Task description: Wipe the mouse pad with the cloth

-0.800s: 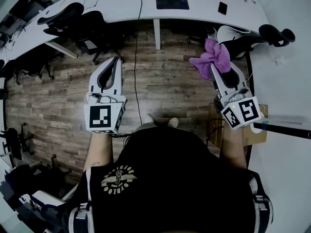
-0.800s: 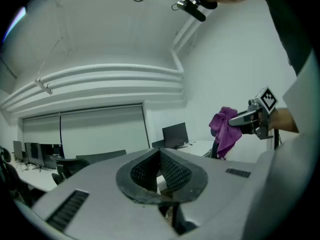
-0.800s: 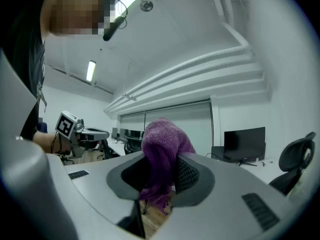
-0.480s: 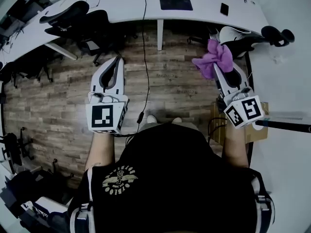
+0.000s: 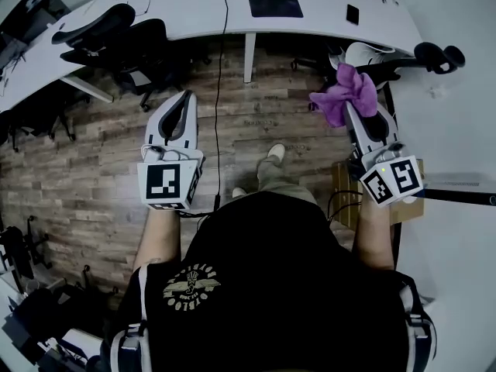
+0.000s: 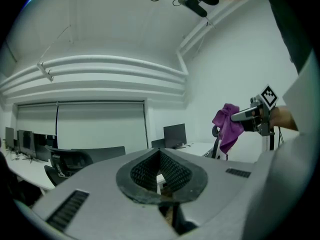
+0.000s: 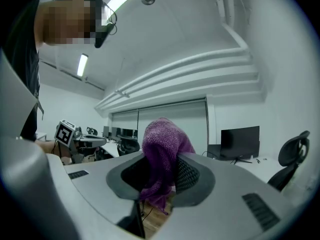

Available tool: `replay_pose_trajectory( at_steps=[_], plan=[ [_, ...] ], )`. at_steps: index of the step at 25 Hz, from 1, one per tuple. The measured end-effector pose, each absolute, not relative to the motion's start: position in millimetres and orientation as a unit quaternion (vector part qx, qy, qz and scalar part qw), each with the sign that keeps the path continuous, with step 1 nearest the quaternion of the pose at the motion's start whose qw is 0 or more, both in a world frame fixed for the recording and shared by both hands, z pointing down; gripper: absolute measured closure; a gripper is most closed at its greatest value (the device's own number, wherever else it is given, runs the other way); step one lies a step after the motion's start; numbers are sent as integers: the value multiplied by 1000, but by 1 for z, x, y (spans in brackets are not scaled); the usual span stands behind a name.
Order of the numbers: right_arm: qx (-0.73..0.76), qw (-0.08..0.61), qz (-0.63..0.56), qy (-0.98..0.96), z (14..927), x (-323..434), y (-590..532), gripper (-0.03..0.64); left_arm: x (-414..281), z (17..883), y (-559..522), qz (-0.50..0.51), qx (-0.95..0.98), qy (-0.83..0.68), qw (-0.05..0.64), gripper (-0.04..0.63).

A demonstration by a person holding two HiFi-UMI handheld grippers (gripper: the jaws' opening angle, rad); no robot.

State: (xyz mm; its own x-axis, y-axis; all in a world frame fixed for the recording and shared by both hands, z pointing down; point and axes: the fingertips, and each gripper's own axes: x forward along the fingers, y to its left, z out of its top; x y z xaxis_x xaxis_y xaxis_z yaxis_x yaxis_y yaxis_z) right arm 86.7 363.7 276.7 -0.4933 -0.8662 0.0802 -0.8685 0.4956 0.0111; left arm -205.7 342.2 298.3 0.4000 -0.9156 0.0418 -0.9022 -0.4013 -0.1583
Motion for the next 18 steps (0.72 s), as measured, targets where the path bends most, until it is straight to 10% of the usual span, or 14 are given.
replay_pose_trajectory(
  at_steps=[18],
  plan=[
    [501, 39, 34, -864, 293, 127, 241, 506, -179, 311, 218, -83, -829, 552, 45, 592]
  ],
)
